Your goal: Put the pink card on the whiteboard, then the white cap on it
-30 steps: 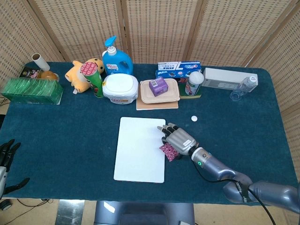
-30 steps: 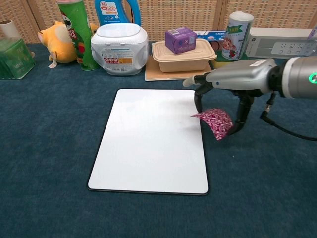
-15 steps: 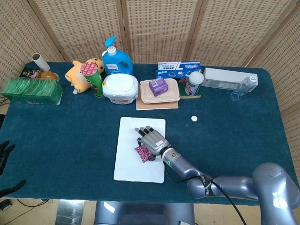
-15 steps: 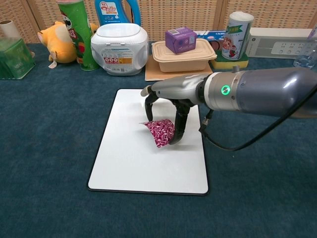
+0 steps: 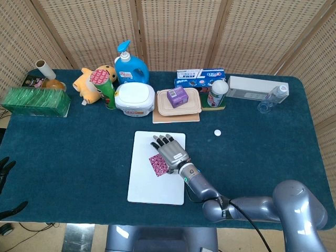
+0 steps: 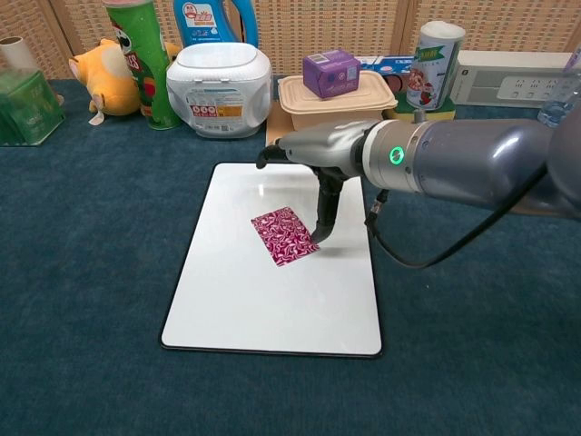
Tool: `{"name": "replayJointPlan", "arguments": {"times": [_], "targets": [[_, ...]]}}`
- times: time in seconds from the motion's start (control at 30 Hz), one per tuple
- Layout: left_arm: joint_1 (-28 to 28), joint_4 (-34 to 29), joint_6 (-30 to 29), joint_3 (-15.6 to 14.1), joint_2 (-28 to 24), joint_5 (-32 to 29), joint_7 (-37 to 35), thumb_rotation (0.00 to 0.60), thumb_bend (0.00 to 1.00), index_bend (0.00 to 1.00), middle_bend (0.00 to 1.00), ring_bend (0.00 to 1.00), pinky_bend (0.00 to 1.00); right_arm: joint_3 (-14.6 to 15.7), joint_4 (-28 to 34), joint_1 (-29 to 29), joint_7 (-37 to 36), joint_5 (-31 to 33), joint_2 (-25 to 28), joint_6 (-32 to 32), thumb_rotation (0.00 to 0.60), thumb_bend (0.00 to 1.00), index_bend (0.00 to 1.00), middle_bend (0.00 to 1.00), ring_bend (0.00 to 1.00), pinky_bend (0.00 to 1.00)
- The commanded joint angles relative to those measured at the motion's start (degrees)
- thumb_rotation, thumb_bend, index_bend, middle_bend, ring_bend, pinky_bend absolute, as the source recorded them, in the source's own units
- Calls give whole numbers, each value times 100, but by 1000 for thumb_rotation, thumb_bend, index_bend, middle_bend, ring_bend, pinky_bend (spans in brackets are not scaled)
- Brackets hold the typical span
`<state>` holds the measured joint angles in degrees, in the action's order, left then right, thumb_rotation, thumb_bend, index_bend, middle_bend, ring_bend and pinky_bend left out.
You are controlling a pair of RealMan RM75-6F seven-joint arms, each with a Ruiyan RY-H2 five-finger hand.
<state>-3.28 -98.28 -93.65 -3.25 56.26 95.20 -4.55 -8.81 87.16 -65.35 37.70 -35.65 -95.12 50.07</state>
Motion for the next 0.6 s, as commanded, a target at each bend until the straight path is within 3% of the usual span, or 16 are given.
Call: {"name": "replayJointPlan", "arguments": {"times": [0.03,0.3,0.6], "targets": [[-5,-4,-5,5,8,-9,16,600,14,0,0,0,22,-26,102,131,-138,-228,203,180,600,83,104,0,0,0],[9,-26,39,-20,38,55,194,600,14,0,0,0,22,138,-155,574,-549,-503,965,188,600,224,291,0,0,0],[2,-97,66,-73,99,159,428,600,13,0,0,0,22,65,-1708,1112,-1878,-601,1060,-605,600,276,337,10,0,17]]}}
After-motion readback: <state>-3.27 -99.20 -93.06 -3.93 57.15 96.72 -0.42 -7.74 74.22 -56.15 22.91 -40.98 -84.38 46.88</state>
